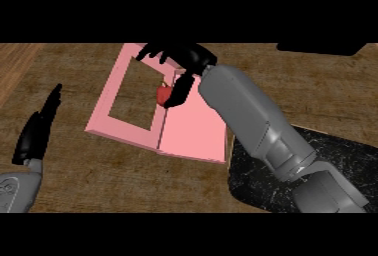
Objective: Pick the bell pepper from the tray and place it in the cardboard box
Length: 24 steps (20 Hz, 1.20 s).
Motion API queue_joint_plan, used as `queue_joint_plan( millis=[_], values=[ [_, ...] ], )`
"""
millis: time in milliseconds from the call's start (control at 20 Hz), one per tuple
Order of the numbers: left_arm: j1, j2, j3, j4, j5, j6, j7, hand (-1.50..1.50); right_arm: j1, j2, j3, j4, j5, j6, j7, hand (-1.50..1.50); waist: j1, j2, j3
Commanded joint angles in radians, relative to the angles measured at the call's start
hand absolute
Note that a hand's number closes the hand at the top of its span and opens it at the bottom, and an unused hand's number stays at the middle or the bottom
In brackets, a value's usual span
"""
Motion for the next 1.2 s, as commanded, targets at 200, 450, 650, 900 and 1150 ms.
queue_joint_plan(
  millis=[200,450,650,900,1150],
  values=[
    [0.007,-0.004,0.013,0.005,0.005,-0.005,-0.010,0.00,0.017,0.000,0.003,-0.013,-0.176,-0.084,-0.104,-1.50,0.003,0.003,0.001],
    [0.017,0.001,0.027,0.012,-0.017,0.021,0.000,0.00,0.024,0.000,-0.078,-0.023,-0.306,-0.097,-0.134,-1.50,-0.034,-0.007,0.002],
    [0.018,0.009,0.046,0.009,0.006,-0.001,-0.015,0.00,-0.059,-0.030,-0.194,0.074,-0.338,-0.044,-0.160,-1.50,-0.049,-0.003,0.002],
    [0.047,-0.005,0.033,-0.040,-0.017,0.023,0.010,0.00,-0.046,-0.137,-0.258,0.151,-0.375,0.062,-0.213,-1.50,-0.043,-0.002,0.003],
    [0.006,0.018,0.049,-0.008,-0.004,-0.010,0.023,0.00,-0.039,-0.282,-0.272,0.215,-0.362,0.164,-0.257,-1.50,-0.040,0.008,0.003]
  ],
)
